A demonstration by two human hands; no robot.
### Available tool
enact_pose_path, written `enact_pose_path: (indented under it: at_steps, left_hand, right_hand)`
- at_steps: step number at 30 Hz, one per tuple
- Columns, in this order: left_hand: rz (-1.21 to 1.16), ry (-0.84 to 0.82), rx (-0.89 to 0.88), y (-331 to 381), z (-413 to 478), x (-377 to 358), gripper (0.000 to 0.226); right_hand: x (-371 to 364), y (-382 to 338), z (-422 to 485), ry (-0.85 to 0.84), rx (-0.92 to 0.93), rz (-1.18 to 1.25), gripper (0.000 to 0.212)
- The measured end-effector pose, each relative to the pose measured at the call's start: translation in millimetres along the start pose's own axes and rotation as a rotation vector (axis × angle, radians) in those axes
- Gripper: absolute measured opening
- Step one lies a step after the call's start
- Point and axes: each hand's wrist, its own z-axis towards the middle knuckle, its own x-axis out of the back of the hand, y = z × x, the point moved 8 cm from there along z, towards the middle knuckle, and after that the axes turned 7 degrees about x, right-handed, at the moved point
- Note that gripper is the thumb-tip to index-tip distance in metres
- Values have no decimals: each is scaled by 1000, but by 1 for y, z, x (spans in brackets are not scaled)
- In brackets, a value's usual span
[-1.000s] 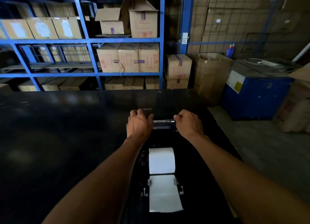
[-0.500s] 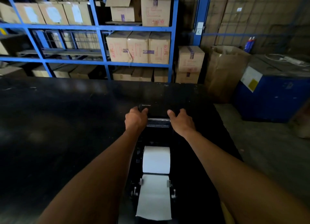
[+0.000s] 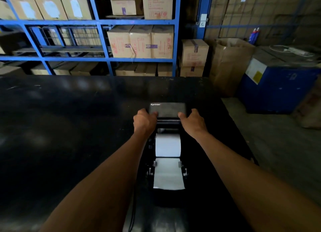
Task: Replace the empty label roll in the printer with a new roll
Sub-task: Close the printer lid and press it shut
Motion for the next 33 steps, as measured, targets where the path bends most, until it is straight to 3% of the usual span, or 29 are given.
enact_pose_path:
  at_steps: [14,29,33]
  left_hand:
    - [6,-95,52,-97,-103,1,36]
    - [12,-165,197,-129,-111,-12,35]
    - [26,-119,205,-129,-109,-9,34]
  right_hand:
    - [-14,70,-121,22,-127,33,47]
    - [-31,100,-129,-50,-268,1,46]
    - [-31,102,-125,-52,-232,37,23]
